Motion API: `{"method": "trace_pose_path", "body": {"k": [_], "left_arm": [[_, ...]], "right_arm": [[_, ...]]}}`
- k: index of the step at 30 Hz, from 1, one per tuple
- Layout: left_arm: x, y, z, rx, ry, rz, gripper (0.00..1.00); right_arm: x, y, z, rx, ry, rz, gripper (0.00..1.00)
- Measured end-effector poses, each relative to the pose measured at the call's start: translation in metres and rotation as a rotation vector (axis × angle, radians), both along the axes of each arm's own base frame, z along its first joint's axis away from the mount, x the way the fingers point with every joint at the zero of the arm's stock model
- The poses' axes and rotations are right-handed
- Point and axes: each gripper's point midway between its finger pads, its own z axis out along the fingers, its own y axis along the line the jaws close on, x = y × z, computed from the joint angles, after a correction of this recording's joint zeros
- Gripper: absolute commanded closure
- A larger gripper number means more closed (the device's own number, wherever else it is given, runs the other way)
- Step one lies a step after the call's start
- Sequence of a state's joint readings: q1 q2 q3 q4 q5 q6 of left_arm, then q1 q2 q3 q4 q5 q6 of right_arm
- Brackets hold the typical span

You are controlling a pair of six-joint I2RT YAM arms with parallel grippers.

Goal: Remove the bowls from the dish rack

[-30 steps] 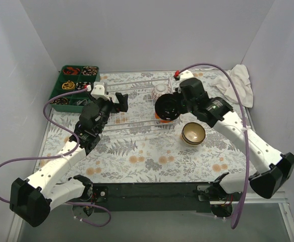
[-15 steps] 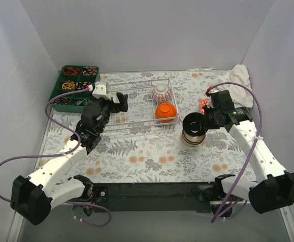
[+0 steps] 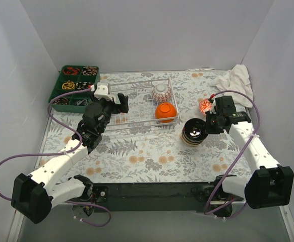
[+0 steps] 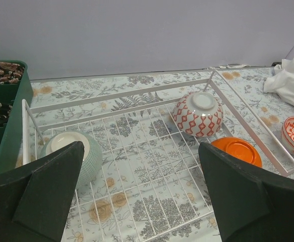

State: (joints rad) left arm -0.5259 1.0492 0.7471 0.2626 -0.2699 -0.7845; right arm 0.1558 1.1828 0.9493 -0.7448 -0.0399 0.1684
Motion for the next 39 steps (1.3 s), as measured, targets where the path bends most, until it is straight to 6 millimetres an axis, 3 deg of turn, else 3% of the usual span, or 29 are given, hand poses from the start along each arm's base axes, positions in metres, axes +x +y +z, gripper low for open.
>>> {"method": "trace_pose_path", "body": {"k": [4,13,18,22,26,29,39], "left_arm": [[0.001,-0.001,-0.003,0.004,0.007,0.0,0.02],[0.001,-0.001,-0.003,0.006,0.007,0.0,0.02],[0.001,-0.001,-0.004,0.007,0.007,-0.001,0.02],[0.001,-0.001,-0.004,0.008,0.009,-0.001,0.02],[0.001,-0.001,-0.004,0.009,0.009,-0.001,0.02],[0.001,-0.001,-0.004,0.009,0.009,-0.001,0.02],[0.001,-0.003,-0.006,0.011,0.013,-0.011,0.02]], "right_arm": [[0.002,0.001,-0.007,0.015,0.016,-0.002,0.9],[0.008,0.003,-0.011,0.038,0.017,-0.008,0.59],[0.012,0.003,-0.006,0.043,-0.01,-0.013,0.55],[0.012,0.001,0.001,0.04,-0.041,-0.017,0.65],[0.012,-0.003,0.009,0.027,-0.076,-0.028,0.85],[0.011,-0.006,0.012,0.017,-0.092,-0.041,0.95],[0.007,-0.009,-0.004,0.029,-0.092,-0.078,0.99]]}}
